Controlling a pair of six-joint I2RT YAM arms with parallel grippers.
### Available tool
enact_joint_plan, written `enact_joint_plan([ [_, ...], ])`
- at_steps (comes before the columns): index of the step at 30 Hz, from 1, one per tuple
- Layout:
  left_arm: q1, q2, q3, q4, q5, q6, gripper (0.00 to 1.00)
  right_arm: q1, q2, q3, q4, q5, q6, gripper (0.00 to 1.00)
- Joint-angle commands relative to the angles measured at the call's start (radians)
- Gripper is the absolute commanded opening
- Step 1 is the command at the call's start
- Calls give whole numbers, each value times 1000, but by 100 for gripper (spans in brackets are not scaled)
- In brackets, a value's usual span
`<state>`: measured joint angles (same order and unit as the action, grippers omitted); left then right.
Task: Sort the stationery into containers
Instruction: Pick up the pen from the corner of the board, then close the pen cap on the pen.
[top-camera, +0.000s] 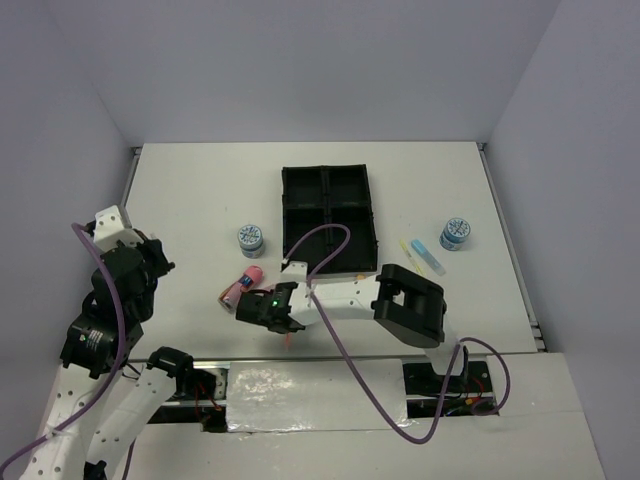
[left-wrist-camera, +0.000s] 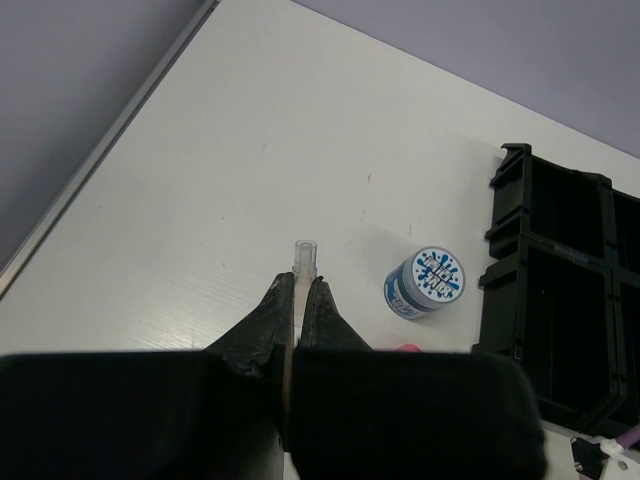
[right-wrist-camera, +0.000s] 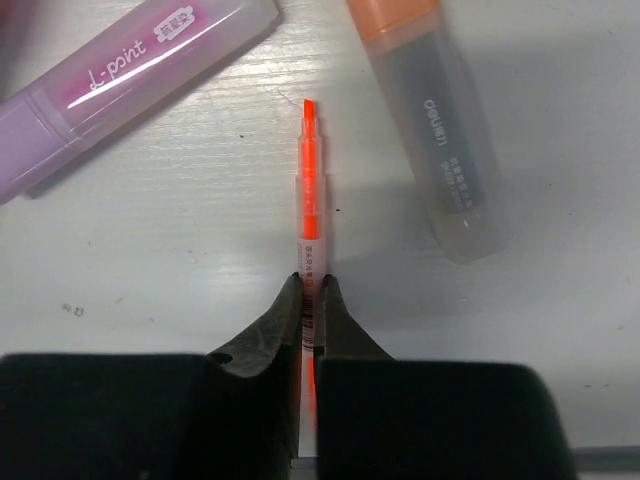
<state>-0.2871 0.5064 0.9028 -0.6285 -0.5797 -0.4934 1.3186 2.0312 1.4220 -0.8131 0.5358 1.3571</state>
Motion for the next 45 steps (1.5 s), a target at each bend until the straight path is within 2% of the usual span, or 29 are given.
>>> enact_joint_plan([
  [1, -4, 1, 4, 23, -23, 18, 0, 14, -32, -66, 65, -69, 34, 0],
  [5, -4, 3, 5, 16, -42, 12, 0, 14, -118, -150, 217, -97, -57, 0],
  [7, -4, 6, 8, 13, -46, 7, 0, 14, -192, -195, 325, -131, -166, 0],
  [8, -4, 10, 8, 10, -46, 9, 0, 14, -215, -199, 389, -141, -270, 0],
  [11, -4, 21, 19, 3, -31, 6, 0, 18, -359, -274, 515, -137, -459, 0],
  [12, -4, 21, 21, 6, -1, 4, 0, 10, -472, -320, 558, -110, -496, 0],
  [14, -4, 21, 15, 35, 53, 16, 0, -18, -596, -463, 674, -109, -607, 0],
  [15, -4, 27, 19, 41, 107, 0, 0, -56, -720, -535, 695, -140, -640, 0],
  [18, -4, 76, 39, 85, 234, -22, 0, -84, -941, -609, 736, -165, -814, 0],
  [19, -4, 118, 47, 101, 332, -30, 0, -91, -986, -629, 738, -177, -908, 0],
  [23, -4, 196, 65, 261, 558, -88, 0, -140, -1117, -610, 620, -168, -989, 0],
  [25, -4, 224, 53, 360, 650, -148, 0, -168, -1181, -629, 638, -257, -989, 0],
  [26, -4, 236, 42, 486, 770, -175, 0, -203, -1215, -641, 663, -313, -983, 0],
  [29, -4, 283, -16, 732, 993, -313, 0, -226, -1214, -701, 804, -513, -961, 0],
  [30, -6, 293, -59, 894, 1023, -394, 0, -226, -1182, -696, 810, -546, -954, 0],
  [33, -11, 313, -114, 1082, 1055, -488, 0, -225, -1125, -678, 906, -678, -890, 0],
  [36, -26, 320, -142, 1154, 1051, -514, 0, -222, -1091, -678, 1025, -741, -868, 0],
  [40, -41, 320, -169, 1198, 1069, -553, 0, -222, -1045, -644, 1008, -703, -897, 0],
  [45, -58, 287, -196, 1153, 1054, -548, 0, -222, -1040, -635, 1002, -656, -952, 0],
])
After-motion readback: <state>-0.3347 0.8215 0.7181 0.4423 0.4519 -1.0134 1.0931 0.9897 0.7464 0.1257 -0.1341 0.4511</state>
